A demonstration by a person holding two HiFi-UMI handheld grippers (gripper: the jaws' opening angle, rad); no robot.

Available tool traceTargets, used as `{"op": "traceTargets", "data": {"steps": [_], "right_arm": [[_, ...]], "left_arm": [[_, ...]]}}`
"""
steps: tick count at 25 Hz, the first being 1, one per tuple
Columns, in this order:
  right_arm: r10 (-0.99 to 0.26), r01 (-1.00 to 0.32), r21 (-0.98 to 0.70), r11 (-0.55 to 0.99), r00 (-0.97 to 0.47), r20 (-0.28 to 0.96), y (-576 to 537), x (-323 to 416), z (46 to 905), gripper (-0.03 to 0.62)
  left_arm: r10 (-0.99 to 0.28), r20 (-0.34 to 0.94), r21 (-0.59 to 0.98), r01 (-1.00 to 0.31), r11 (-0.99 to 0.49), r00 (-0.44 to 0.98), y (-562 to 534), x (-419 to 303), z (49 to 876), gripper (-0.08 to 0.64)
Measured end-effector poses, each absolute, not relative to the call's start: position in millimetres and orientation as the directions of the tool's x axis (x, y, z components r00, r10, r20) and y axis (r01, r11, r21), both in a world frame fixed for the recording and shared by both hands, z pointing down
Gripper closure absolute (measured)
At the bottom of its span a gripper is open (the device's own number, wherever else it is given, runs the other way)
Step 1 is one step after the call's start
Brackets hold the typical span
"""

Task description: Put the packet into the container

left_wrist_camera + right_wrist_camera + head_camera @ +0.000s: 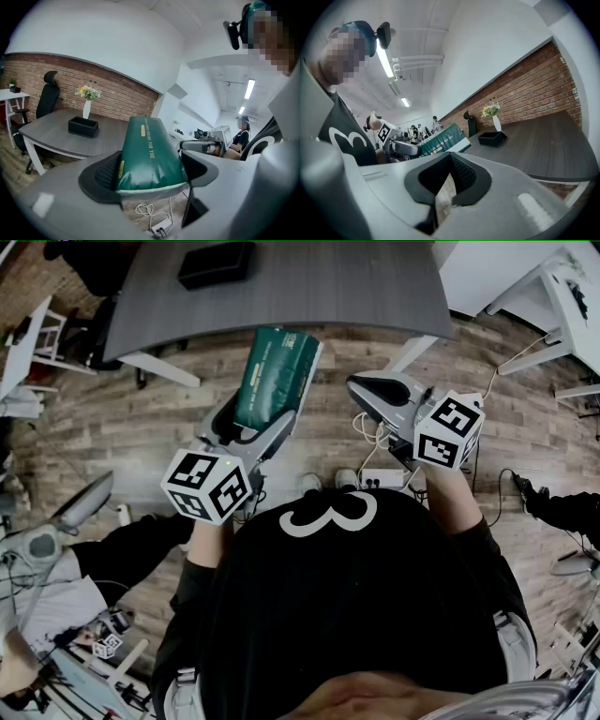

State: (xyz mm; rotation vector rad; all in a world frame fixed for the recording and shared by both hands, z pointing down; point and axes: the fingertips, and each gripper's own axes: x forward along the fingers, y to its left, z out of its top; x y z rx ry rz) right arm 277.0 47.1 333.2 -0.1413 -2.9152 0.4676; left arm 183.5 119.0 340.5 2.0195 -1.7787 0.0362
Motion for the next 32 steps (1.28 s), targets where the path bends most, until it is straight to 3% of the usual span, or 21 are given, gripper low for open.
{"op": "traceTargets", "data": {"steps": [13,19,32], "right_arm": [[0.13,0.067,-0.302,0.951,-0.972,0.196,53.3,272.0,332.5,0.592],[0.107,0.053,-0.32,0.946,-0.982,0.154,45.1,271.3,329.2,0.592],[0.113,0.066,-0.307,0.949,-0.984,0.14,89.5,191.1,325.1,0.594]], "left_arm": [[-0.939,0.298,0.309,-0.948,-0.072,0.169,121.4,185.0,334.7,0.143],[-0.944,0.283,0.291,-0.953,-0.084,0.17,119.8,186.5,332.6,0.143],[-0.953,0.261,0.286,-0.955,-0.076,0.154,172.0,110.0,335.1,0.143]]}}
